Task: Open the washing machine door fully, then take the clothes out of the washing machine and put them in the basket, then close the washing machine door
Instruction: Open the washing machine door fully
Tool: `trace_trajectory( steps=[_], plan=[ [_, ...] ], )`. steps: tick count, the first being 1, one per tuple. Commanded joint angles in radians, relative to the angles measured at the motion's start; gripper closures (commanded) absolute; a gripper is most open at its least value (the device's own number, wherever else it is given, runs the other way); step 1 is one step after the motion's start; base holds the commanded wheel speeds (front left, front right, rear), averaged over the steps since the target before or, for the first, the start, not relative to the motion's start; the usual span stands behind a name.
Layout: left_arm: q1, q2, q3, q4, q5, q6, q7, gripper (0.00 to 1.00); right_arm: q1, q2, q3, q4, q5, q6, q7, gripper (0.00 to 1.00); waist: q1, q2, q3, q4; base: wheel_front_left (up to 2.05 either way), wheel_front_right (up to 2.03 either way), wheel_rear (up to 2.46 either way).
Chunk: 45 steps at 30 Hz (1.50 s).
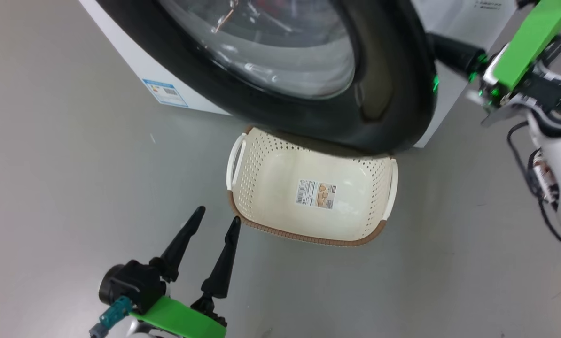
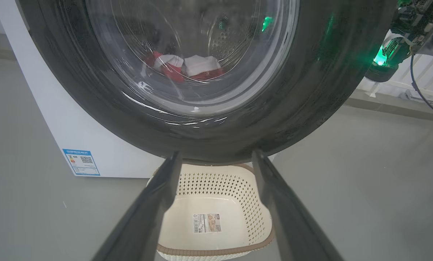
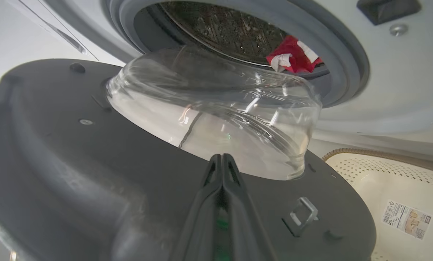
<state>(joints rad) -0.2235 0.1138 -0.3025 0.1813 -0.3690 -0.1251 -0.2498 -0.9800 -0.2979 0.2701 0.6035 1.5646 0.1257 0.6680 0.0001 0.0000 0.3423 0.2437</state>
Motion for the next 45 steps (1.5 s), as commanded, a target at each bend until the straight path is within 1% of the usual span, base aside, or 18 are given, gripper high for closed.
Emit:
trace_trajectory(
  steps=[1,13,26,34,45],
  plan=[
    [0.012,0.014,0.036,-0.017,0.009,-0.006,-0.012,0.0,0.028,0.021,0.014,-0.043,0.009,0.005,0.009,1.0,-0.0001,0.0,-0.017,-0.006,0.0,0.0,0.0],
    [0.064,0.007,0.054,-0.015,0.022,-0.006,-0.012,0.0,0.198,0.046,0.067,-0.184,0.026,0.005,0.06,1.0,-0.0001,0.0,-0.095,-0.017,0.0,0.0,0.0],
    [0.095,0.007,0.086,-0.024,0.028,-0.006,-0.012,0.0,0.308,0.085,0.127,-0.286,0.028,0.005,0.089,1.0,-0.0001,0.0,-0.123,-0.021,0.0,0.0,0.0],
    [0.099,0.004,0.095,-0.026,0.03,-0.006,-0.012,0.0,0.331,0.097,0.13,-0.297,0.01,0.005,0.06,1.0,-0.0001,0.0,-0.129,-0.023,0.0,0.0,0.0],
    [0.091,0.001,0.096,-0.028,0.024,-0.006,-0.012,0.0,0.339,0.089,0.103,-0.28,-0.051,0.005,-0.048,1.0,-0.0001,0.0,-0.131,-0.031,0.0,0.0,0.0]
  ],
)
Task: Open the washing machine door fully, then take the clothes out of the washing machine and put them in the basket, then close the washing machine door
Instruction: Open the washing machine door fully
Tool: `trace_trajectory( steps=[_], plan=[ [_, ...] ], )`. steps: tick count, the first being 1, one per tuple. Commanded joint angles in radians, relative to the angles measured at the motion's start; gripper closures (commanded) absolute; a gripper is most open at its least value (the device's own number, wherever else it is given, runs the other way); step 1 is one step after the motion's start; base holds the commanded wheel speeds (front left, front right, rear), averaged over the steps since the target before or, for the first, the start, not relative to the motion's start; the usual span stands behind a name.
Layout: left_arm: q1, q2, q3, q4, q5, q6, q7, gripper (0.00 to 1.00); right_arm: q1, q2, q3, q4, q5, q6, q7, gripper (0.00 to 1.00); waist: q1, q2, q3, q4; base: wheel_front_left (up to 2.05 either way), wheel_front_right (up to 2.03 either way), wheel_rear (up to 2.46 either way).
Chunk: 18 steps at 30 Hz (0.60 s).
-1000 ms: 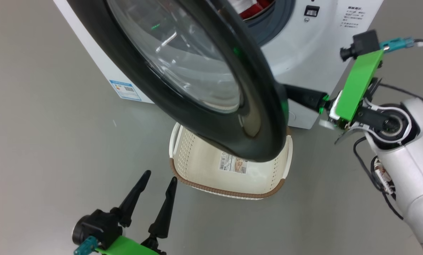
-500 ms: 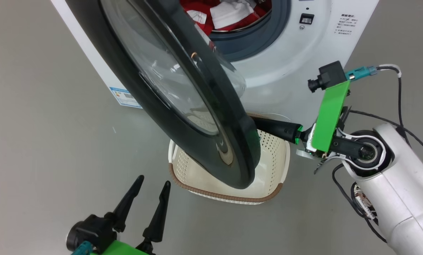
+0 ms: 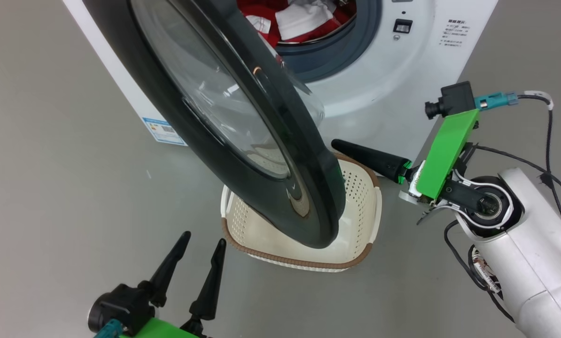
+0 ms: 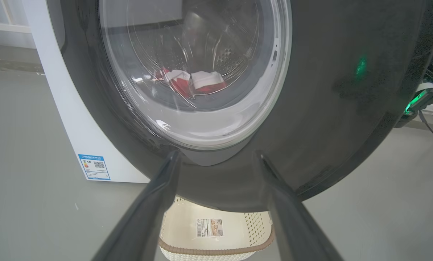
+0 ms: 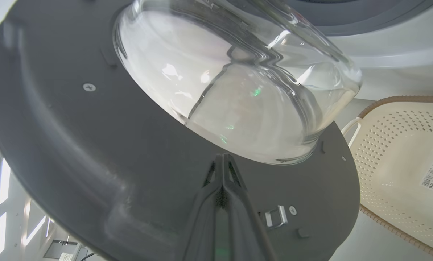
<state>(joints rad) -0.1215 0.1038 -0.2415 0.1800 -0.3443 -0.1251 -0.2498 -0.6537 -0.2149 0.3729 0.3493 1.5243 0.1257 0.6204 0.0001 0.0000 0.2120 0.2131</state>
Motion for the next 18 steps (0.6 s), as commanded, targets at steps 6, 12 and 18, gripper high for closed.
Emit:
trace_trajectory(
  steps=[6,12,18],
  plan=[
    [0.0,0.016,0.046,-0.02,0.001,-0.006,-0.012,0.0,0.049,-0.018,0.001,-0.02,-0.052,0.005,-0.064,0.05,0.0,0.0,-0.022,-0.023,0.0,0.0,0.0],
    [0.025,0.021,0.072,-0.02,0.005,-0.006,-0.012,0.0,0.14,-0.058,0.014,-0.024,-0.115,0.005,-0.17,0.0,0.0,0.0,-0.05,-0.055,0.0,0.0,0.0],
    [0.051,0.03,0.104,-0.024,0.007,-0.006,-0.012,0.0,0.232,-0.087,0.024,-0.044,-0.146,0.005,-0.287,0.0,0.0,0.0,-0.066,-0.091,0.0,0.0,0.0]
  ],
)
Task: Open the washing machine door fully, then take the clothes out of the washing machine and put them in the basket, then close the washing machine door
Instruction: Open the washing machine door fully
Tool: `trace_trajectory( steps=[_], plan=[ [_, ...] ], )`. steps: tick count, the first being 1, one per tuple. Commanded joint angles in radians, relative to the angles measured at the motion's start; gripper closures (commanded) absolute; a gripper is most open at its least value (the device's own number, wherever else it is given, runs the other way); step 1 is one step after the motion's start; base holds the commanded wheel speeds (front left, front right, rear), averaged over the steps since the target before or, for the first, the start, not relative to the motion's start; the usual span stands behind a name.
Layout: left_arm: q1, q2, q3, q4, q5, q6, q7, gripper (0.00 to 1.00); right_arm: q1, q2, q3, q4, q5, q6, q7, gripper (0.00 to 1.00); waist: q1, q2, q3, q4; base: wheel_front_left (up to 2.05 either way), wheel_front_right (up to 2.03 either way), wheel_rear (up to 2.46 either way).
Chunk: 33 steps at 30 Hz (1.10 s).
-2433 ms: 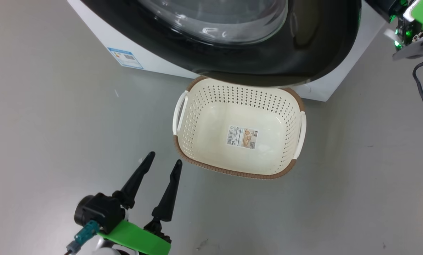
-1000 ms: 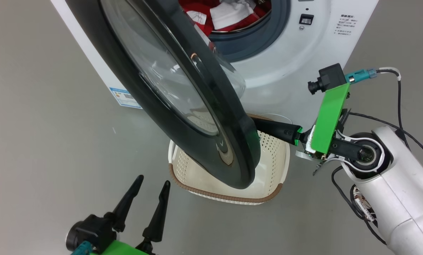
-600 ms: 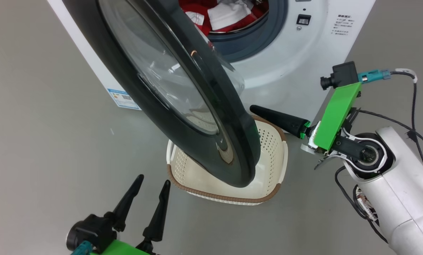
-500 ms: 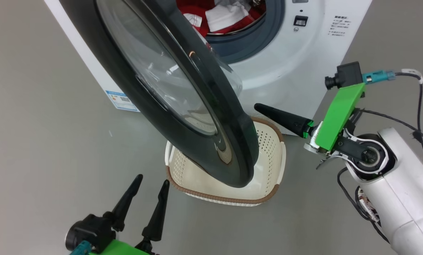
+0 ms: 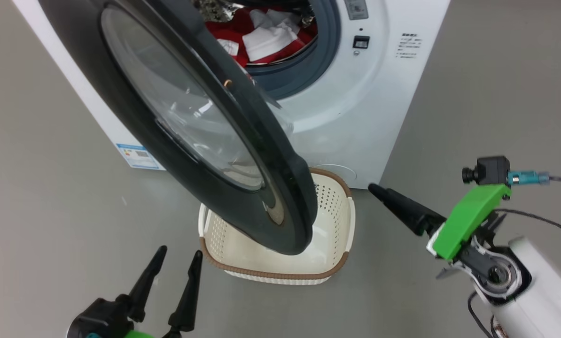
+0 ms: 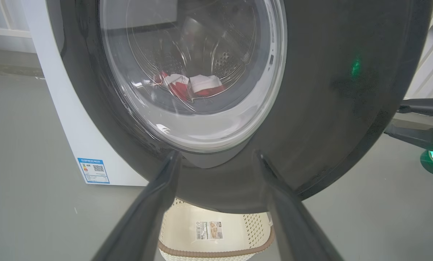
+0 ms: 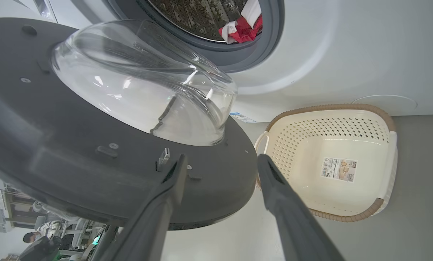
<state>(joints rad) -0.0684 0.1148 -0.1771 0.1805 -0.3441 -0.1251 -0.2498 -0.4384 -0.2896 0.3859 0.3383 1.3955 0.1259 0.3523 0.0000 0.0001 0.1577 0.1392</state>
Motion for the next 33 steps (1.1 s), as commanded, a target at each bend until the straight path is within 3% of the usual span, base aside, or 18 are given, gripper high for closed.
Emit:
trace_trajectory(
  steps=[1,7,17,26,30,33],
  plan=[
    [0.002,0.02,0.046,-0.024,0.007,-0.006,-0.012,0.0,0.03,-0.023,0.018,-0.041,-0.028,0.005,-0.036,0.0,0.0,-0.0001,-0.013,-0.021,0.0,0.0,0.0],
    [0.024,0.02,0.089,-0.022,0.009,-0.006,-0.012,0.0,0.101,-0.079,0.09,-0.055,-0.126,0.005,-0.156,0.0,0.0,-0.0001,-0.019,-0.053,0.0,0.0,0.0],
    [0.032,0.015,0.122,-0.015,0.017,-0.006,-0.012,0.0,0.185,-0.128,0.169,-0.04,-0.194,0.005,-0.368,0.0,0.0,-0.0001,-0.028,-0.077,0.0,0.0,0.0],
    [0.046,0.008,0.145,-0.008,0.025,-0.006,-0.012,0.0,0.228,-0.169,0.249,0.034,-0.299,0.005,-0.585,0.0,0.0,-0.0001,-0.044,-0.101,0.0,0.0,0.0],
    [0.054,0.006,0.16,-0.007,0.028,-0.006,-0.012,0.0,0.235,-0.162,0.204,0.063,-0.389,0.005,-0.612,0.0,0.0,-0.0001,-0.046,-0.115,0.0,0.0,0.0],
    [0.058,0.006,0.17,-0.008,0.031,-0.006,-0.012,0.0,0.259,-0.125,0.089,0.043,-0.511,0.005,-0.613,0.0,0.0,-0.0001,-0.045,-0.123,0.0,0.0,0.0]
  ],
)
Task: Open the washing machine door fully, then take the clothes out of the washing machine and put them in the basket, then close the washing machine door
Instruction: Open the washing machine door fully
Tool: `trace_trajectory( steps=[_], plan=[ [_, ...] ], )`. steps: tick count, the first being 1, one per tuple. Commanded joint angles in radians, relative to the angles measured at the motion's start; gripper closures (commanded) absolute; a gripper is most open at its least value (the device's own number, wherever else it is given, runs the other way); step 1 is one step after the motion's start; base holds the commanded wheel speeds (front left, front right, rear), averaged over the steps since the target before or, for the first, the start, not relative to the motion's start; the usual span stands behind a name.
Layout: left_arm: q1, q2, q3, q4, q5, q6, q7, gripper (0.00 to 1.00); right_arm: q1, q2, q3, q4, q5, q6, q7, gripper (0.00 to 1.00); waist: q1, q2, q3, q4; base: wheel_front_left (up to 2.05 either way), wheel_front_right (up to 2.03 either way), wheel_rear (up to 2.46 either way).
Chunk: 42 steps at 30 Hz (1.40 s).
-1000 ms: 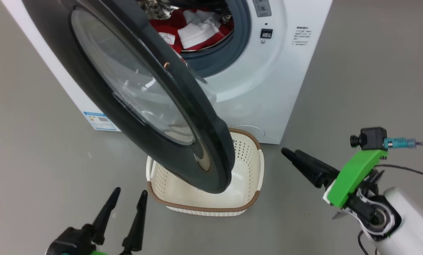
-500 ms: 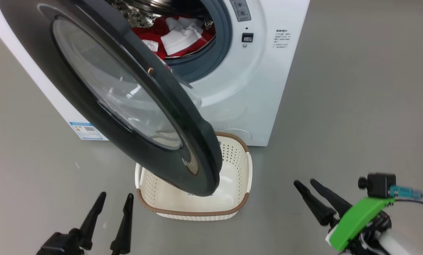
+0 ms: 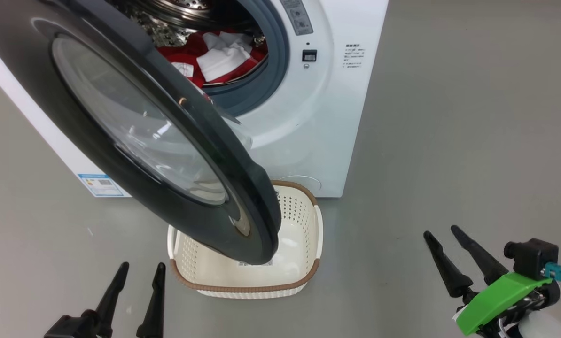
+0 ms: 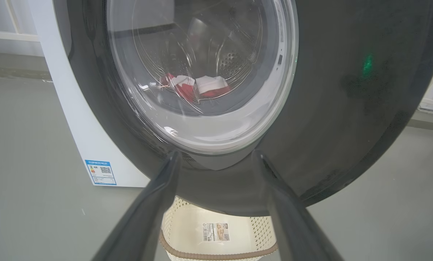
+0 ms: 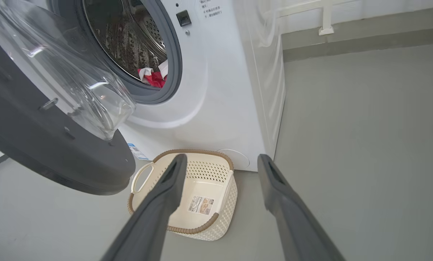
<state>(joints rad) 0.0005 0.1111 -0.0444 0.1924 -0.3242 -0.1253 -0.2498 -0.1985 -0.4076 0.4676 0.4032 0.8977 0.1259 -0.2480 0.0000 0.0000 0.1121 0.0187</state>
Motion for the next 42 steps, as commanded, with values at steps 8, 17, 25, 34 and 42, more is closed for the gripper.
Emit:
trace_trajectory(
  steps=[8,17,25,34,42],
  plan=[
    [-0.011,0.006,0.048,-0.024,0.019,-0.005,-0.012,0.0,0.163,0.139,-0.263,-0.126,-0.381,0.005,-0.014,0.0,0.0,0.0,-0.007,-0.001,0.0,0.0,0.0],
    [0.01,-0.007,0.065,-0.052,0.035,-0.005,-0.012,0.0,0.271,0.246,-0.416,-0.232,-0.558,0.005,-0.014,0.0,0.0,0.0,-0.02,0.006,0.0,0.0,0.0],
    [0.03,-0.019,0.07,-0.053,0.045,-0.005,-0.012,0.0,0.315,0.28,-0.455,-0.237,-0.587,0.005,-0.014,0.0,0.0,0.0,-0.029,0.008,0.0,0.0,0.0],
    [0.039,-0.025,0.069,-0.059,0.051,-0.005,-0.012,0.0,0.328,0.284,-0.459,-0.243,-0.594,0.005,-0.014,0.0,0.0,0.0,-0.034,0.009,0.0,0.0,0.0],
    [0.035,-0.026,0.066,-0.06,0.052,-0.005,-0.012,0.0,0.32,0.29,-0.465,-0.245,-0.572,0.005,-0.014,0.0,0.0,0.0,-0.032,0.017,0.0,0.0,0.0]
  ],
)
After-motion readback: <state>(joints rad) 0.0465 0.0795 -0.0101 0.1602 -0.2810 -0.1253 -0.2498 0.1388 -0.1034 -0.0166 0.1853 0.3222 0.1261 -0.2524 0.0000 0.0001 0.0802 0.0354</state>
